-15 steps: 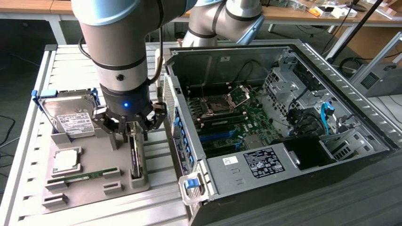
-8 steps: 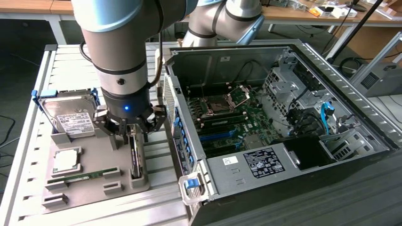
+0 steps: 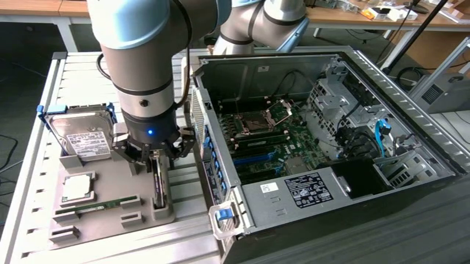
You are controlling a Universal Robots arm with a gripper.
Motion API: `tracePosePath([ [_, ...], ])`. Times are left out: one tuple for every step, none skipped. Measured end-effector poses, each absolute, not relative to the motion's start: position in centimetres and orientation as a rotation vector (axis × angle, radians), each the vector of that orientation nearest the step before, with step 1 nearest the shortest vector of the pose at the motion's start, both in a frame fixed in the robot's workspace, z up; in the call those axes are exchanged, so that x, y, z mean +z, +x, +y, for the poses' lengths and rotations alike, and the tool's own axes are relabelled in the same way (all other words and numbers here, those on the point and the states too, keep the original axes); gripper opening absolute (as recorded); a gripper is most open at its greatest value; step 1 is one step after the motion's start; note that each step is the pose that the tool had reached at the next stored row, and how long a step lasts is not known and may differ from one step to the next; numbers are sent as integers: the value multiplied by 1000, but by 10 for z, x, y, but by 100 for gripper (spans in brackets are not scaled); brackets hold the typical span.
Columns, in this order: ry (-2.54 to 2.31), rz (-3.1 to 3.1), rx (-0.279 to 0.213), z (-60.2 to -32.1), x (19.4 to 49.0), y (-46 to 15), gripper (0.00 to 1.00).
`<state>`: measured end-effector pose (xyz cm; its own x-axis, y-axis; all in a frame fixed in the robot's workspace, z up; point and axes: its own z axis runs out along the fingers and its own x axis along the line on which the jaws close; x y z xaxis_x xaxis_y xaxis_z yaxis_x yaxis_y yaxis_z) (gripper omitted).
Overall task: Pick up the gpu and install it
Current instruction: 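Pick up the gpu and move the gpu toward the slot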
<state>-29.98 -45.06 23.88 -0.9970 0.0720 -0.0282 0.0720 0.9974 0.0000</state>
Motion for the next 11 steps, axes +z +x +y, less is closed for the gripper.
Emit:
tracePosePath([
  [112, 3111, -2, -451, 239, -300, 48],
  [112, 3111, -1, -451, 238, -300, 48],
  [112, 3111, -1, -451, 238, -300, 48],
  [112, 3111, -1, -451, 238, -300, 48],
  [112, 3111, -1, -451, 238, -301, 48],
  [112, 3111, -2, -451, 238, -303, 48],
  [112, 3111, -1, -451, 238, -305, 48],
  [112, 3111, -1, -451, 237, -306, 48],
  [112, 3111, -1, -451, 237, -306, 48],
  [112, 3111, -1, -451, 236, -306, 48],
  [112, 3111, -2, -451, 236, -306, 48],
])
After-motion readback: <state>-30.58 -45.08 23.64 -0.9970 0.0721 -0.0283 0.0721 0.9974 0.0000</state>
